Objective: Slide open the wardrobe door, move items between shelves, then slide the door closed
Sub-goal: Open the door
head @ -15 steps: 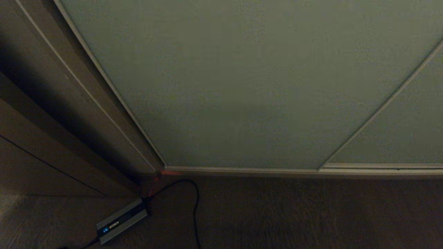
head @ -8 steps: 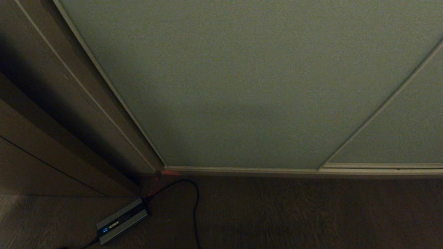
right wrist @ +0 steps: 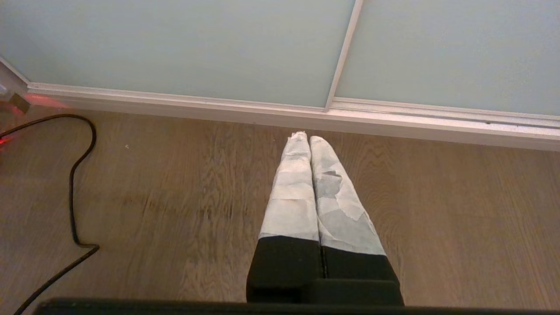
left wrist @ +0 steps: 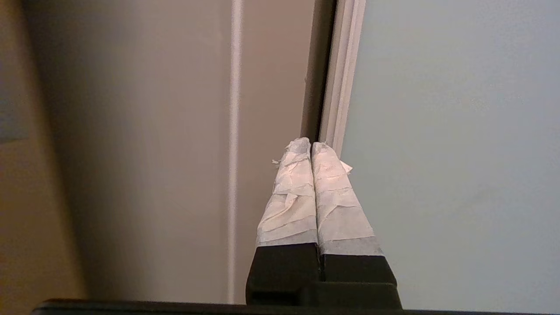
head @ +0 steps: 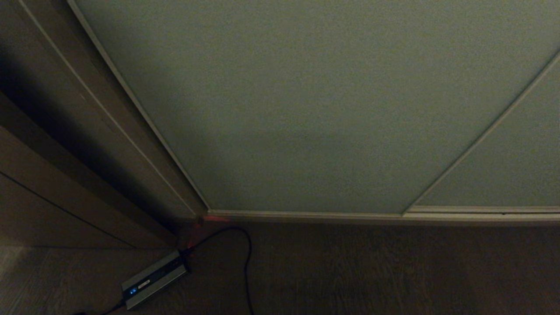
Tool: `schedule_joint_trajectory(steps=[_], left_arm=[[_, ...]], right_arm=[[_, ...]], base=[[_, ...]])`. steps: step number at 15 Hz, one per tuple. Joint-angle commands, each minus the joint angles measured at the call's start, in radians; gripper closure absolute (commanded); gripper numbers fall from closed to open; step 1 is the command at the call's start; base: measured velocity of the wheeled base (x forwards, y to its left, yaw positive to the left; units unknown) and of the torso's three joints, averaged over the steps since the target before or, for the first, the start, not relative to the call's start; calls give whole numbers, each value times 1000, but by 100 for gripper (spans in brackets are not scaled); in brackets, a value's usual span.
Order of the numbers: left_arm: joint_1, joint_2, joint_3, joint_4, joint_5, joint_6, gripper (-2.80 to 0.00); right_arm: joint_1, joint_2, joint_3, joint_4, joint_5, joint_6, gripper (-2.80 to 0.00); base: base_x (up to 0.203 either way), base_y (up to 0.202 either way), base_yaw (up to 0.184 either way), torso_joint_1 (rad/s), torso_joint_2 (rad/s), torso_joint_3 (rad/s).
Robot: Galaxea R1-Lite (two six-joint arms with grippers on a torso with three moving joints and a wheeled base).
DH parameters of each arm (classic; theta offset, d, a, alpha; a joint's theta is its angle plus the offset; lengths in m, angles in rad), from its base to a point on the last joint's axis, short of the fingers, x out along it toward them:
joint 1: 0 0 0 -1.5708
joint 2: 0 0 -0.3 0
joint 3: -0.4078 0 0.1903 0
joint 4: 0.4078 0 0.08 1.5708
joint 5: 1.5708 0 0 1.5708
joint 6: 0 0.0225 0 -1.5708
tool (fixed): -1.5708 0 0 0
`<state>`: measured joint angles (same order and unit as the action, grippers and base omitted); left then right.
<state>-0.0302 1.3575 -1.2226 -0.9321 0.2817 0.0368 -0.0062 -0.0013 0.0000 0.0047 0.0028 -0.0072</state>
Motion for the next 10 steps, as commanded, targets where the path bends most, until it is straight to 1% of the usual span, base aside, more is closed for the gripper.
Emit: schedule_joint_trajectory(steps=[1, 3, 5, 10], left_arm=[[0, 103, -65, -5, 12, 1, 0], [0, 133, -95, -2, 16, 3, 0], [0, 188, -172, 14, 14, 2, 0], [0, 264, -322, 150, 4, -6, 0]], right_arm=[[0, 1, 3, 0, 0, 0, 0], [0, 2, 3, 0, 0, 0, 0], [0, 1, 3, 0, 0, 0, 0], [0, 1, 3, 0, 0, 0, 0]], base=[[0, 0, 0, 0, 0, 0], [0, 0, 0, 0, 0, 0], [0, 0, 0, 0, 0, 0], [0, 0, 0, 0, 0, 0]])
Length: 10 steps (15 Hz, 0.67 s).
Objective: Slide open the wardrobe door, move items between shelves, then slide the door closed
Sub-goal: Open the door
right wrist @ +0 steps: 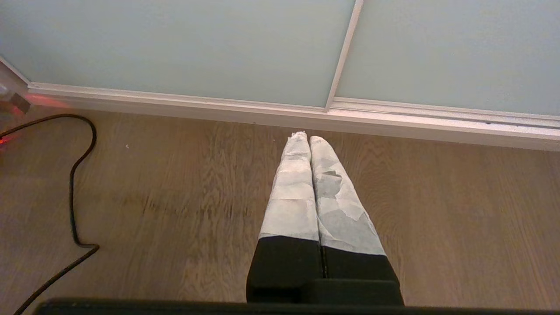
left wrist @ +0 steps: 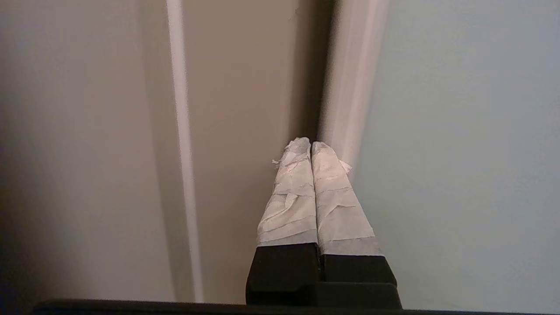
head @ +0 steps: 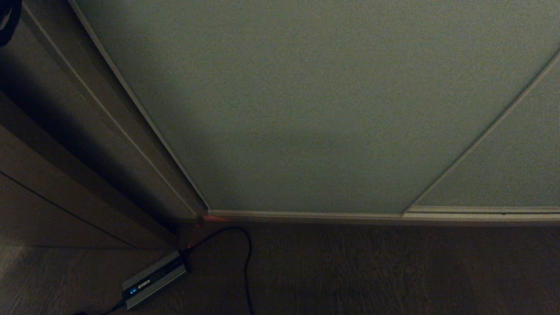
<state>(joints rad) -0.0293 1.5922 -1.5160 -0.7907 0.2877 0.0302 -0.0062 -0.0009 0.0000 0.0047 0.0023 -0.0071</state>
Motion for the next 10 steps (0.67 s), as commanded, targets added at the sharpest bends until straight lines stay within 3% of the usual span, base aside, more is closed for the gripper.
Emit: schedule_joint_trajectory(steps=[1, 10], left_arm=[[0, 39, -47, 26, -2, -1, 0], [-8, 22, -75, 82, -20, -7, 0]], right_arm=[[0, 1, 3, 0, 1, -1, 0], [0, 2, 3, 0, 1, -1, 0]], base=[[0, 0, 0, 0, 0, 0], [0, 0, 0, 0, 0, 0]])
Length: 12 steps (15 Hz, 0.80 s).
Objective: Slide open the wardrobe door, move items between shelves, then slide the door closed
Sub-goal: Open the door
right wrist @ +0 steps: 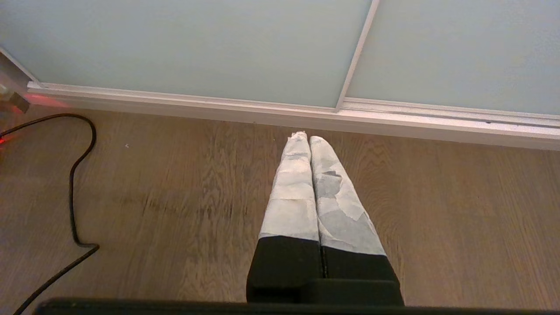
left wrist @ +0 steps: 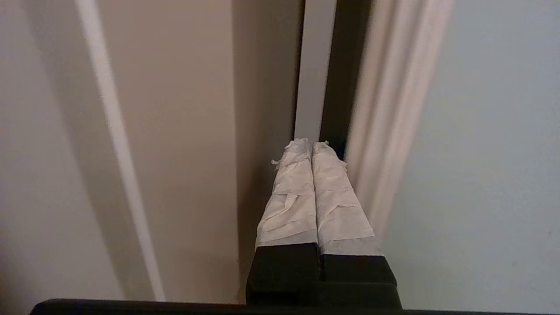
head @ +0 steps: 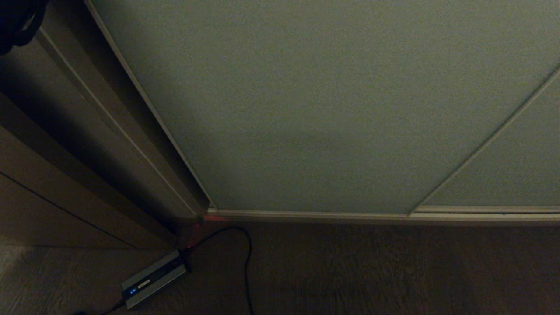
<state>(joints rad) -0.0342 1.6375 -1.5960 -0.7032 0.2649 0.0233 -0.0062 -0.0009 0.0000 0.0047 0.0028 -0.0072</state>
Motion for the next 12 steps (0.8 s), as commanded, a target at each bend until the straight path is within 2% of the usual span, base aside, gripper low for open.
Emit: schedule_joint_trajectory(steps=[1, 8, 12], left_arm=[[-13, -46, 15, -3, -2, 1, 0], [-59, -50, 7, 136, -57, 0, 0], [-104, -49, 13, 152, -67, 1, 0]], right_arm=[[0, 1, 3, 0, 0, 0, 0], [0, 1, 3, 0, 0, 0, 0], [0, 1, 3, 0, 0, 0, 0]], base=[[0, 0, 0, 0, 0, 0], [0, 0, 0, 0, 0, 0], [0, 0, 0, 0, 0, 0]])
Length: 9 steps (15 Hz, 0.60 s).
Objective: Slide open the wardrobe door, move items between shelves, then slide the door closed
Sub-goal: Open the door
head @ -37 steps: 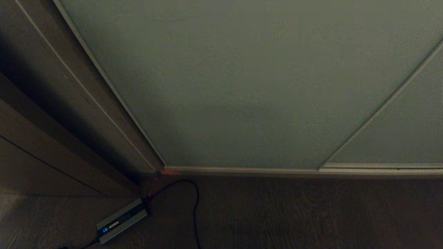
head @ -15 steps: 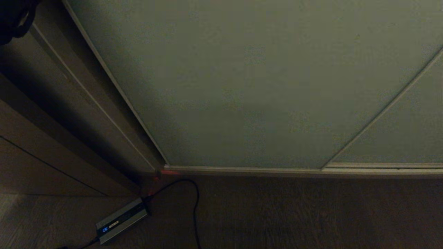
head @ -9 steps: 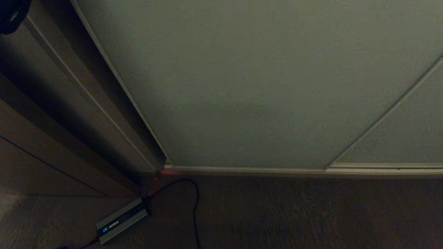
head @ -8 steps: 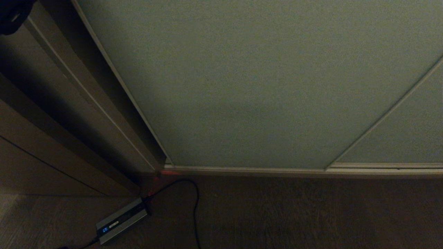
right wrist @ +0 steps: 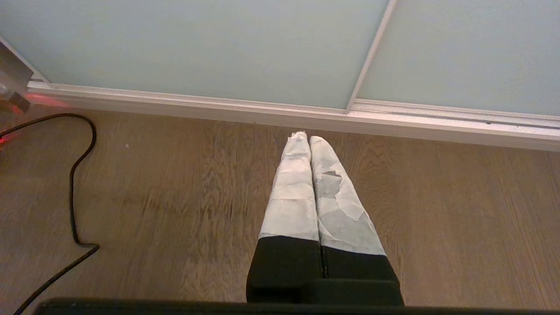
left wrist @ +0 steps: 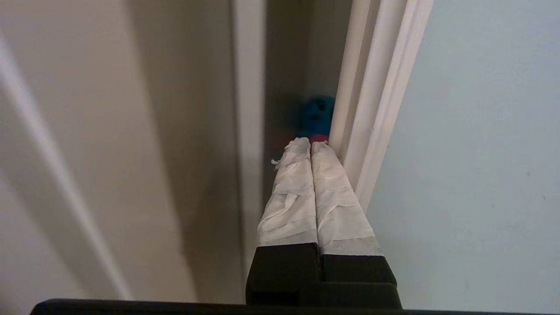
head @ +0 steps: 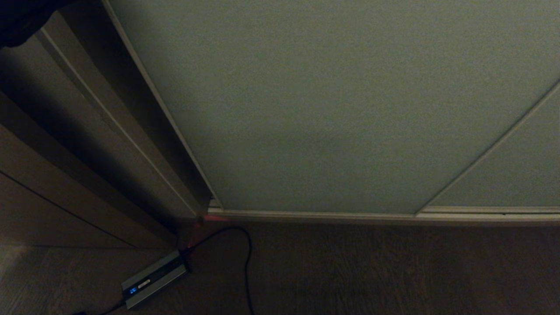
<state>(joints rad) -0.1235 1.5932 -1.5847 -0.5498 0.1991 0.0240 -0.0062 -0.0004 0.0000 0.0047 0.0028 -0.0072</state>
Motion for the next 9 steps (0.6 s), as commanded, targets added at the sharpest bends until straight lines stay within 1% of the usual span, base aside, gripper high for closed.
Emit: schedule_joint_trajectory(steps=[1, 4, 6, 9], left_arm=[[-33, -4, 3, 2, -7, -1, 0], [-82, 2, -4, 41, -10, -1, 0], [-106, 20, -8, 41, -10, 0, 0], [-175, 56, -11, 39, -11, 1, 0]], right_arm=[[0, 1, 3, 0, 0, 0, 0], [0, 0, 3, 0, 0, 0, 0], [0, 1, 3, 0, 0, 0, 0], [0, 1, 3, 0, 0, 0, 0]], base=[[0, 0, 0, 0, 0, 0], [0, 0, 0, 0, 0, 0], [0, 0, 0, 0, 0, 0], [0, 0, 0, 0, 0, 0]])
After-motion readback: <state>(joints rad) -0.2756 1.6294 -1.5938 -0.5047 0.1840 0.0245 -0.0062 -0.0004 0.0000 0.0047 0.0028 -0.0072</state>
